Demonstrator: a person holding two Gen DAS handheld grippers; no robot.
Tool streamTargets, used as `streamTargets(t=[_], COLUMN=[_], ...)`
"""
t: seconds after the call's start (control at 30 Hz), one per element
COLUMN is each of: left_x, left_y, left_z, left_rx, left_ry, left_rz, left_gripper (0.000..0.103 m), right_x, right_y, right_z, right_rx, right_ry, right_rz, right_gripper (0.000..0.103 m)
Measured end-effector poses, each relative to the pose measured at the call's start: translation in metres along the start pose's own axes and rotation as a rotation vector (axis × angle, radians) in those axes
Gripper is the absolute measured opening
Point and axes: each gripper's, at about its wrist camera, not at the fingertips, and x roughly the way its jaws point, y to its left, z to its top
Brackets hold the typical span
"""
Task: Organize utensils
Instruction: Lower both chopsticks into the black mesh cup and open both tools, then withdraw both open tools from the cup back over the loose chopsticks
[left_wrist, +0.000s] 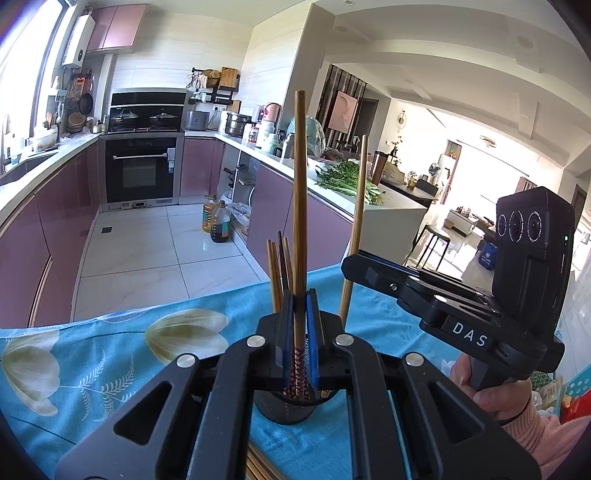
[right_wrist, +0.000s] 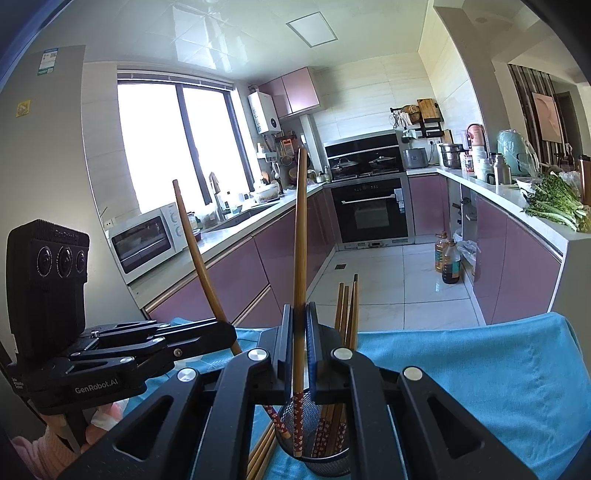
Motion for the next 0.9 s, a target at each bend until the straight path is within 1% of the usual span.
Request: streamTargets(t=[0.23, 0.43, 0.63, 0.9], left_x=[0.003, 0.007, 0.021, 0.036], left_y=[-0.003, -0.008, -0.01, -0.019], left_z=[0.001, 0.0, -0.006, -0.013], left_rx=[-0.004, 0.007, 0.014, 0.058], left_ry=[0.007, 0.023, 0.082, 0.173], left_rz=[0.012, 0.031, 0.049, 0.042], left_gripper=[0.008, 0.008, 0.008, 0.008], right_x=[0.011, 0.024, 0.039, 0.053], right_y=[-0.001, -0.002, -0.007, -0.011], right_z=[-0.001, -0.005, -0.015, -0.032], right_rx=[0.017, 0.014, 0.025, 0.032], right_ry=[0.005, 0.027, 0.088, 0.18], right_rz=[-0.02, -0.051, -0.057, -0.07], right_gripper=[0.005, 0.005, 0.005, 0.006])
